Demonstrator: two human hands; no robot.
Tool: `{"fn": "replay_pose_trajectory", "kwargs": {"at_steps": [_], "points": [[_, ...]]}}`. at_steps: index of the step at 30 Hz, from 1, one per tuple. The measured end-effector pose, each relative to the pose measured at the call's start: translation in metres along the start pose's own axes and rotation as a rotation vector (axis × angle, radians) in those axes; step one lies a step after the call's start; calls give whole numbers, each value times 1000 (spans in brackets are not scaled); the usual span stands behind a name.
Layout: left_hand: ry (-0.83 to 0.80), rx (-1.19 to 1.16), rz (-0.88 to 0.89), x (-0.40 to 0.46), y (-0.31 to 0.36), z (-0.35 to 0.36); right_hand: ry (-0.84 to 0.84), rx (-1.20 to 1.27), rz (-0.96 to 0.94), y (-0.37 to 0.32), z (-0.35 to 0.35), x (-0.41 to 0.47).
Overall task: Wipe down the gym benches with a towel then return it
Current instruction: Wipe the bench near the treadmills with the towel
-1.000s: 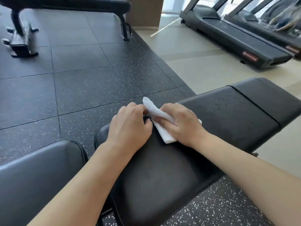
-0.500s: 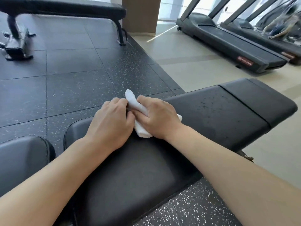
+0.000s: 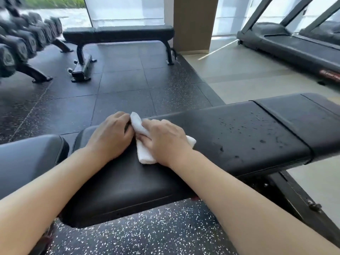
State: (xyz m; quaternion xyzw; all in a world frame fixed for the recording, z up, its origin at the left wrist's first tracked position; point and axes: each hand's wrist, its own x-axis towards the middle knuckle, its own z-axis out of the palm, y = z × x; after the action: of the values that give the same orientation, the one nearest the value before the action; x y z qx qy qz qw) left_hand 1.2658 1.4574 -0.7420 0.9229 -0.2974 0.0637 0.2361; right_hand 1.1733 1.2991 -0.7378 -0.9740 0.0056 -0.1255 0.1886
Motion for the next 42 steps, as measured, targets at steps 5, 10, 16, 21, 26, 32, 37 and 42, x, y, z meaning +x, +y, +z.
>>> {"fn": "replay_pose_trajectory", "kwargs": {"at_steps": [5, 10, 16, 21, 26, 32, 37, 42], "points": [[-95, 49, 95, -31, 38, 7, -1, 3, -191, 32, -33, -88], [-96, 20, 71, -35, 60, 7, -30, -7, -321, 70, -48, -97], [-18, 2, -2, -35, 59, 9, -110, -66, -184, 85, -32, 12], [21, 9, 8, -32, 47, 15, -110, 22, -119, 86, -23, 79], [51, 8, 35, -29, 42, 21, -141, -14, -41, 85, -17, 97], [32, 15, 29, -33, 48, 18, -78, 12, -73, 66, -29, 41], [32, 16, 35, -33, 51, 15, -69, -35, -206, 65, -49, -62], [35, 11, 41, -32, 48, 17, -99, -53, -203, 80, -62, -81]]}}
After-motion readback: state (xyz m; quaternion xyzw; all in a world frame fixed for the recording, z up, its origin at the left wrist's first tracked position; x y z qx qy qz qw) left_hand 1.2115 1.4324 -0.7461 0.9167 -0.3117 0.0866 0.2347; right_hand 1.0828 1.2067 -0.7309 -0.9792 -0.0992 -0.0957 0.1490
